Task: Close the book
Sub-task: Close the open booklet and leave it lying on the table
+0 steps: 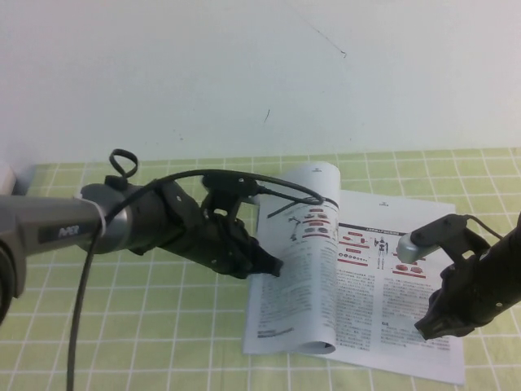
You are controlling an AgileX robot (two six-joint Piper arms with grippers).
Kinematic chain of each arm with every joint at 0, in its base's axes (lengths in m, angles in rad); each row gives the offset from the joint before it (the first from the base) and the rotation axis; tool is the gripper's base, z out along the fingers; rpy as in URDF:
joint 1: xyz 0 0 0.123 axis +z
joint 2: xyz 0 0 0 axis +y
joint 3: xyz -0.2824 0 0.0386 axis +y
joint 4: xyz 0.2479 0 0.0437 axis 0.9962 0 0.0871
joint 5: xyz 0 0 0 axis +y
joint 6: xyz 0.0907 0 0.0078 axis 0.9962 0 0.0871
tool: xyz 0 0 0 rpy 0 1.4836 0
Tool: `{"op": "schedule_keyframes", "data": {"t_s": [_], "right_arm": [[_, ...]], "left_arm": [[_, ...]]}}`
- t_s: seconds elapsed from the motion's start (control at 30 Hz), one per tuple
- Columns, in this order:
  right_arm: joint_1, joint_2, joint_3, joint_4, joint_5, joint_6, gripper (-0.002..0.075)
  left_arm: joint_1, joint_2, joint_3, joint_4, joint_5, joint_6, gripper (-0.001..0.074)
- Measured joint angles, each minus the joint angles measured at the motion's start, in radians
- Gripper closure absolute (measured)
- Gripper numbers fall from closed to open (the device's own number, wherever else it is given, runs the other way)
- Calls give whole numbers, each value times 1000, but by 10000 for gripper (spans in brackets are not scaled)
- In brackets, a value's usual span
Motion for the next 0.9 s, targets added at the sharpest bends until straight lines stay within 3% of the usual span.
{"op": "schedule_keyframes", "data": {"t_s": [0.27, 0.43, 0.67, 0.9], "right_arm": [[0, 0, 0, 0, -2, 0, 727], [0, 0, 0, 1, -6, 0, 727], [0, -29, 4, -21, -9, 0, 727], [2, -209, 20, -167, 59, 37, 727]], "left_arm": [[-185, -6, -40, -147, 23, 71, 738], [-230, -8, -116, -214, 94, 189, 738], [-197, -67, -190, -212, 189, 237, 738], [-105, -214, -190, -35, 236, 183, 738]]}}
